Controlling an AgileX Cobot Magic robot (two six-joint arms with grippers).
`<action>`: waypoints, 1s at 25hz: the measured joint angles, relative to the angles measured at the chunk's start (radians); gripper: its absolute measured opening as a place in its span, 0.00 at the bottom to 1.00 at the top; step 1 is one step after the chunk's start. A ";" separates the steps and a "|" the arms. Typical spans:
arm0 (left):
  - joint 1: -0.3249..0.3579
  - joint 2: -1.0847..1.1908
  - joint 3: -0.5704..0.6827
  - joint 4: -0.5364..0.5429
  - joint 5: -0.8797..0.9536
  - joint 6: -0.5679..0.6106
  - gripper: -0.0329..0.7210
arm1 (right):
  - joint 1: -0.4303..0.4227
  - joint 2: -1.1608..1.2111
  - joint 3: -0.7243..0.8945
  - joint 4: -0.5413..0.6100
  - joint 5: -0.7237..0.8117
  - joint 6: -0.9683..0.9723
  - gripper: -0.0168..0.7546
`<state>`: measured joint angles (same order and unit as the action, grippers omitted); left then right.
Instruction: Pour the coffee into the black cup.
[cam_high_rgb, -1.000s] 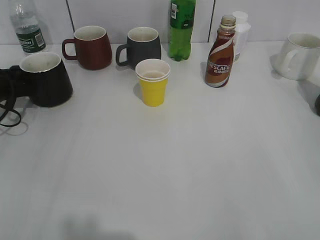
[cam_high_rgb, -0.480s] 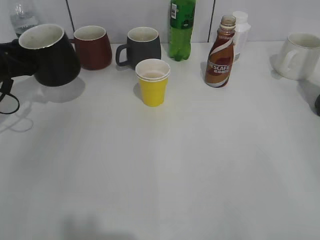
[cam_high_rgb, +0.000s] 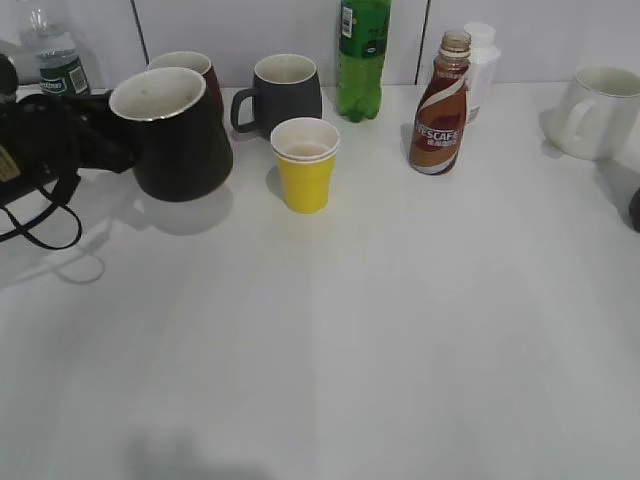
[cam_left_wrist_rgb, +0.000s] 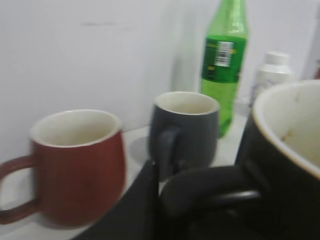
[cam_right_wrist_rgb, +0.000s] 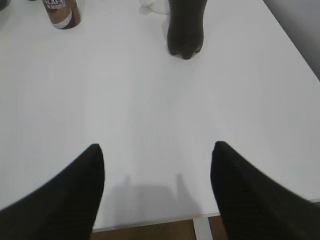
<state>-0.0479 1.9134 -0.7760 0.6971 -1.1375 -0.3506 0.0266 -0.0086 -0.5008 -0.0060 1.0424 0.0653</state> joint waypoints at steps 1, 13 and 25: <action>-0.005 0.000 0.000 0.013 0.000 -0.007 0.12 | 0.000 0.000 0.000 0.000 0.000 0.000 0.70; -0.009 -0.001 0.000 0.171 0.001 -0.051 0.12 | 0.000 0.000 0.000 0.000 0.000 0.000 0.70; -0.009 -0.002 0.000 0.182 -0.015 -0.055 0.12 | 0.000 0.092 -0.023 0.006 -0.216 0.000 0.70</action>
<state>-0.0574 1.9114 -0.7760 0.8790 -1.1521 -0.4055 0.0266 0.0829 -0.5236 0.0000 0.8262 0.0653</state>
